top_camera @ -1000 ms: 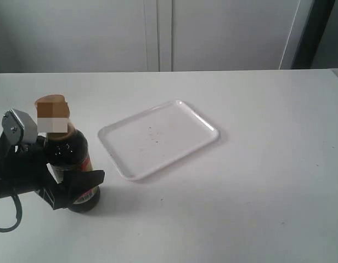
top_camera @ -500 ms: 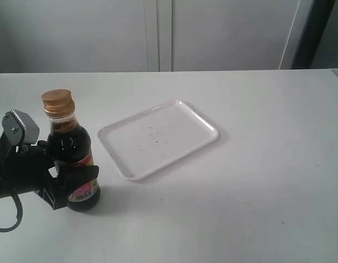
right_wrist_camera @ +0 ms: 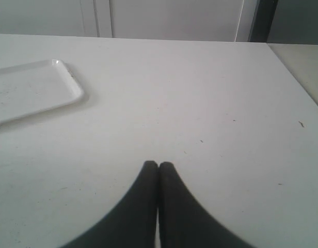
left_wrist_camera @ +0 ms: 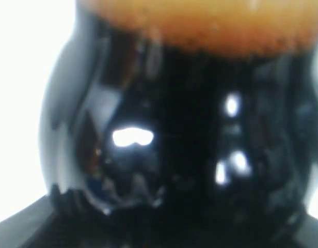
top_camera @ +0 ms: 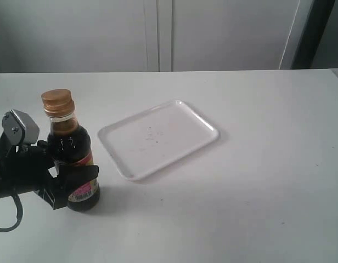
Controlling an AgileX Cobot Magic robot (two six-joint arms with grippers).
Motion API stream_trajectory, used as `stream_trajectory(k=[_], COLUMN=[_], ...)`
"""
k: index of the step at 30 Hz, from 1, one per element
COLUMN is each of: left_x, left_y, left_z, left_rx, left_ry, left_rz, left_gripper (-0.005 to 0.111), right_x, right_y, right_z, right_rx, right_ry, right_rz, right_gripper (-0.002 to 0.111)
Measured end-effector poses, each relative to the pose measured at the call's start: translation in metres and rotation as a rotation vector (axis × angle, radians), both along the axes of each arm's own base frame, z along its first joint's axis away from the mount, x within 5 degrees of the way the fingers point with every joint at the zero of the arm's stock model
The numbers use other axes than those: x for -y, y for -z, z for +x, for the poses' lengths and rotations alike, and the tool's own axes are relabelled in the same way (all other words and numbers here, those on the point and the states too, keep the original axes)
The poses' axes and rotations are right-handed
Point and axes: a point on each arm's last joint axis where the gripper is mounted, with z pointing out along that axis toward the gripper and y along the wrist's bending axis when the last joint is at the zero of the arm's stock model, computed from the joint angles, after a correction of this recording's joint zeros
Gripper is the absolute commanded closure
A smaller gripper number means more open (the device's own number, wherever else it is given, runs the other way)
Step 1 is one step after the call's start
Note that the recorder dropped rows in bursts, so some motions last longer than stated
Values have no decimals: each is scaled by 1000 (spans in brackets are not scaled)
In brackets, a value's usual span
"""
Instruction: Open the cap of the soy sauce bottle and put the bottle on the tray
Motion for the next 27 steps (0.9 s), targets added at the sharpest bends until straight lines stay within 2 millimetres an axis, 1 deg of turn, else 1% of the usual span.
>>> stream_trajectory(k=[14, 22, 27], left_x=[0, 0, 0], left_y=[0, 0, 0], left_z=[0, -1, -1], left_rx=[2, 4, 4], left_ry=[2, 10, 10], left_rz=[2, 6, 6], left_gripper=[106, 106, 106], right_x=[0, 0, 0], right_y=[-1, -10, -19], right_z=[0, 2, 3], right_rx=[16, 116, 212], right_ry=[-3, -4, -10], right_rz=[-10, -12, -48], right_gripper=[108, 108, 108])
